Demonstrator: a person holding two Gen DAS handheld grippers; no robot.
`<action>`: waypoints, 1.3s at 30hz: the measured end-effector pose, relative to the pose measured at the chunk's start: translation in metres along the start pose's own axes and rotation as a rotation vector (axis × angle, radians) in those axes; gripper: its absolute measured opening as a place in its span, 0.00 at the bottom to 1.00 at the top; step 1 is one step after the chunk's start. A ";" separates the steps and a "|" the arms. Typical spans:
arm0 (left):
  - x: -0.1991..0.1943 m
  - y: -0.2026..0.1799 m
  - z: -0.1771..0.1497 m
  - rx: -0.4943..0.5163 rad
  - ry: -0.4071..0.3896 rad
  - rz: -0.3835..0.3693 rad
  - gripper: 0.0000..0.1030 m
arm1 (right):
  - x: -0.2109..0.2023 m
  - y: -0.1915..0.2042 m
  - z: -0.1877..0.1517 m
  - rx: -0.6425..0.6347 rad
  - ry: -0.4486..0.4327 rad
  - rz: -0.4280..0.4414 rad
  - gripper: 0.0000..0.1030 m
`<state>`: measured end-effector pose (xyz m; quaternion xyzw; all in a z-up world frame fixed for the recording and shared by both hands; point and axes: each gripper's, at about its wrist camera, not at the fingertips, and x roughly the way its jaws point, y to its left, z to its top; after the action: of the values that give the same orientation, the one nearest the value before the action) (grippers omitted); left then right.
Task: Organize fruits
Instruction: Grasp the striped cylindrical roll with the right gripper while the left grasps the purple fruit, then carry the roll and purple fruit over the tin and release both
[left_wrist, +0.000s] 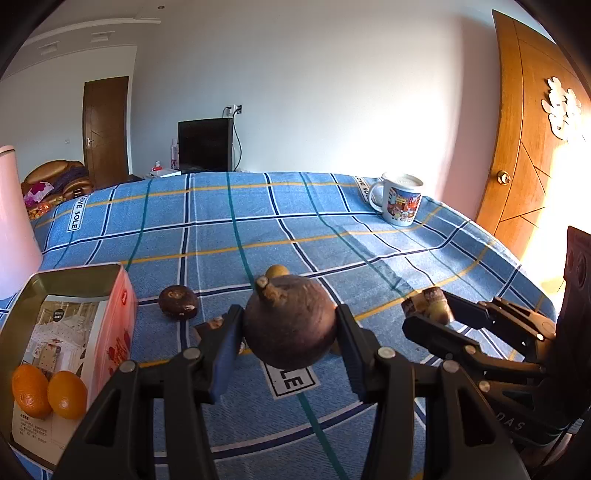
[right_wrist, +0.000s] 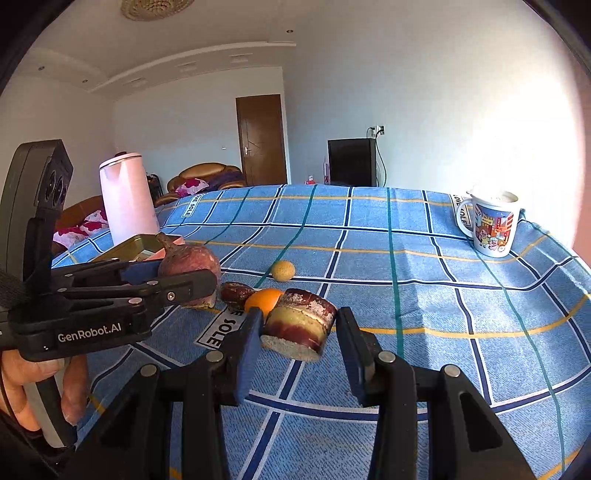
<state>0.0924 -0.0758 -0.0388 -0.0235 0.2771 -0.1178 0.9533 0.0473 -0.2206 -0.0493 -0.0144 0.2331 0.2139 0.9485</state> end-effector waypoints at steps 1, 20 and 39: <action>-0.001 0.000 0.000 0.001 -0.006 0.003 0.50 | -0.001 0.000 0.000 -0.001 -0.007 0.001 0.42; -0.020 -0.006 -0.003 0.031 -0.115 0.049 0.50 | -0.021 0.006 -0.003 -0.027 -0.127 0.005 0.42; -0.038 -0.013 -0.008 0.062 -0.219 0.087 0.50 | -0.039 0.009 -0.008 -0.050 -0.234 0.013 0.42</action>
<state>0.0542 -0.0789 -0.0239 0.0054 0.1686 -0.0816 0.9823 0.0088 -0.2288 -0.0384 -0.0113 0.1155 0.2262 0.9671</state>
